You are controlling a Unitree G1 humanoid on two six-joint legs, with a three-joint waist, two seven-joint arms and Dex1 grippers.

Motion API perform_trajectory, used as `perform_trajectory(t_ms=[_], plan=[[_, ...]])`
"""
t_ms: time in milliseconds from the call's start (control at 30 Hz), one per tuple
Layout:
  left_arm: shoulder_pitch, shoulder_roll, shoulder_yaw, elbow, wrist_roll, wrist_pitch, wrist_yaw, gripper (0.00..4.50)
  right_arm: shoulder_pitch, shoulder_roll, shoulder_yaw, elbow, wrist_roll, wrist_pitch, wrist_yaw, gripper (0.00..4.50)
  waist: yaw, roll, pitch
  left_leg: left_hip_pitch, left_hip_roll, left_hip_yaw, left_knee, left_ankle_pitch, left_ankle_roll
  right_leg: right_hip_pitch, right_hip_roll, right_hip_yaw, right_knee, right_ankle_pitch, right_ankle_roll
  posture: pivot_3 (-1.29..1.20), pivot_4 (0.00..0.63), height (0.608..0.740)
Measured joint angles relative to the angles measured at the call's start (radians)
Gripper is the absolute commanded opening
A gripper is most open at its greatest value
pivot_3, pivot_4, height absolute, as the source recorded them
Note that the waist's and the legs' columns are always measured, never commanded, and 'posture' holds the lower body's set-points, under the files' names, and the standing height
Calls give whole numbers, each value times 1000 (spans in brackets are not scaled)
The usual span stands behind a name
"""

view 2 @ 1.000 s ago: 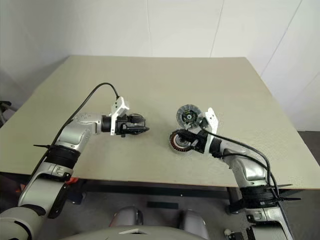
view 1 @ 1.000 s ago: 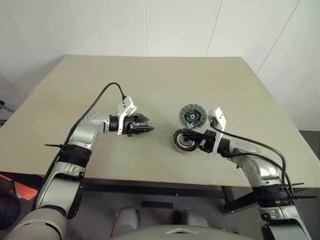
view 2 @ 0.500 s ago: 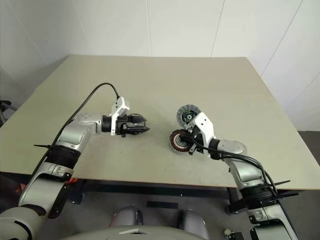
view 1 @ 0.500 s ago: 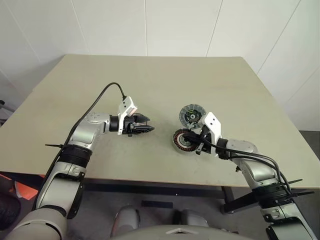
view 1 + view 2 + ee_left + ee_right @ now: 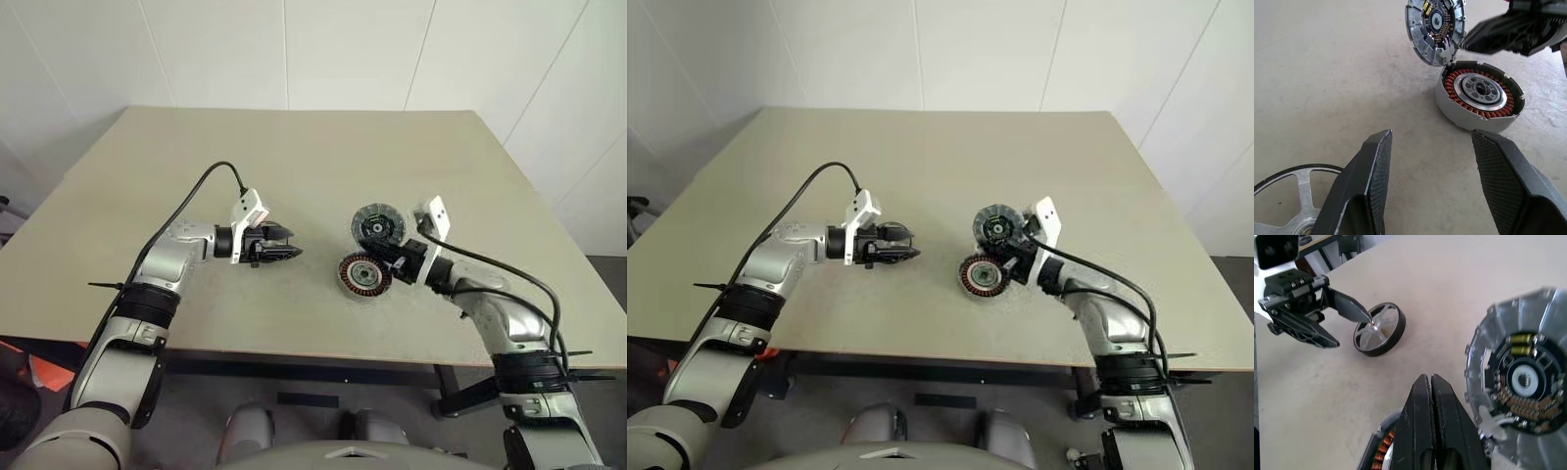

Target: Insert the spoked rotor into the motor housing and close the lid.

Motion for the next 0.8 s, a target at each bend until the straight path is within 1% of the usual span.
perform_trajectory(t_ms=[100, 200, 333, 567, 633, 800], plan=[[0, 0, 0, 0, 0, 0, 0, 2763, 22, -67, 97, 19, -123, -71, 21, 30, 2, 0, 0, -3, 0, 0, 0, 0, 0, -1, 0, -1, -1, 0, 0, 0, 0, 740], [0, 1, 0, -1, 0, 1, 1, 2763, 38, -73, 151, 44, -195, -141, 25, 30, 0, 0, 0, -4, 0, 0, 0, 0, 0, -2, 0, -1, -1, 0, 0, 0, 0, 740], [0, -1, 0, -2, 0, 2, 1, 2763, 40, -67, 169, 49, -242, -188, 16, 30, -3, -1, -1, 0, 1, 0, 0, -2, -2, 0, 0, -1, 0, 0, 0, 0, 0, 740], [0, 1, 0, -3, -1, 3, 1, 2763, 43, -38, 151, 55, -234, -182, 11, 30, -2, -1, -1, 3, 1, 0, 0, -2, -2, 3, 0, -1, 0, 0, 0, 0, 0, 740], [0, 1, 0, -3, -1, 3, 1, 2763, 40, -22, 133, 62, -208, -161, 11, 30, -2, -1, -1, 2, 1, 0, 0, -2, -2, 2, 0, -1, 0, 0, 0, 0, 0, 740], [0, 1, 0, -3, 0, 3, 1, 2763, 18, 20, 36, 63, -91, -69, 4, 30, -1, 0, 0, -2, 1, 0, 0, 0, 1, -1, 0, -1, 0, 0, -1, 0, 0, 740]])
